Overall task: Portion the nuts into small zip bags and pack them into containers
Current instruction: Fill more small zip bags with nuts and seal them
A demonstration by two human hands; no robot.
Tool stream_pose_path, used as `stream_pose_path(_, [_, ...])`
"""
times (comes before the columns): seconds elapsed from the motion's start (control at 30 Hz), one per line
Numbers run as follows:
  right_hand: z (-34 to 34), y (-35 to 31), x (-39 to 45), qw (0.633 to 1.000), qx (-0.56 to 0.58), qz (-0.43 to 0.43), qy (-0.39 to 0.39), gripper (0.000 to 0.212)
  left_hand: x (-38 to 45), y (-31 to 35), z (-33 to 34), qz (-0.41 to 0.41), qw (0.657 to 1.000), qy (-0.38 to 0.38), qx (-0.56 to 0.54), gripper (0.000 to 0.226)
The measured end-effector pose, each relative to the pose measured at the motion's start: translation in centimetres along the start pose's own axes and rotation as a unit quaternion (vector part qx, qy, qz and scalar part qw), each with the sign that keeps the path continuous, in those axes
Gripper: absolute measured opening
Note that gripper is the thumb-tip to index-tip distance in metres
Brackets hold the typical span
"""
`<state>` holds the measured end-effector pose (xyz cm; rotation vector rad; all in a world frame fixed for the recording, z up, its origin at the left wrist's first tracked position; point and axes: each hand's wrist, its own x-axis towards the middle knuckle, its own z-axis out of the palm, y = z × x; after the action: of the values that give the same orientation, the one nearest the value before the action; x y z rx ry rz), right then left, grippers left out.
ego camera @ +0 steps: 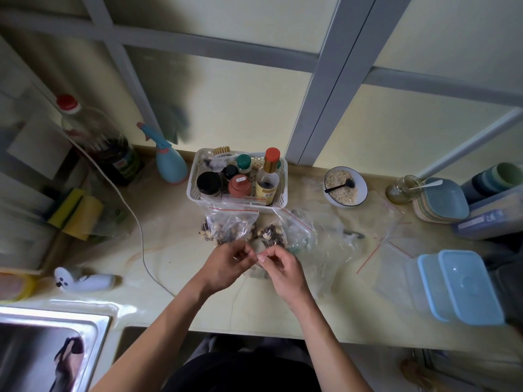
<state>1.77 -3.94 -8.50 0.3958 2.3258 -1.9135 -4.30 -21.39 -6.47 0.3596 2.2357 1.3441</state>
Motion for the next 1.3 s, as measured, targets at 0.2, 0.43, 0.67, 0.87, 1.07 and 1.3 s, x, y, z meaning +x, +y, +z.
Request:
stream_pose_path(0.2, [0.4,0.2,-0.2,1.0,0.006,0.015,-0.004,0.013,0.0,-0.9,0.3,-0.003,0.999,0.021,0.04,0.008])
stream_pose_path(0.43, [0.1,-0.2,0.1,0.999,0.002,0.03,0.035,0.01,-0.1,-0.4,0.0,-0.019,1.0,-0.004,-0.001,0.013])
stream_pose_path(0.67, [0.0,-0.5,0.3,0.999,0.007,0.027,0.021,0.013,-0.2,-0.4,-0.1,-0.026,0.998,0.003,-0.054,0.014])
stream_pose_path(0.87, [-0.2,-0.8,0.5,0.999,-0.007,0.032,-0.013,0.003,0.2,-0.3,0.0,-0.021,0.998,0.016,-0.049,0.014])
stream_pose_path(1.07, [-0.2,-1.3,0.5,0.998,-0.065,0.013,0.003,0.019,0.3,-0.4,0.4,-0.031,0.999,0.029,0.002,0.015])
stream_pose_path(1.3, [0.3,-1.1,0.5,0.995,-0.102,0.001,0.015,0.013,0.3,-0.7,0.2,-0.048,0.995,0.041,0.082,0.01])
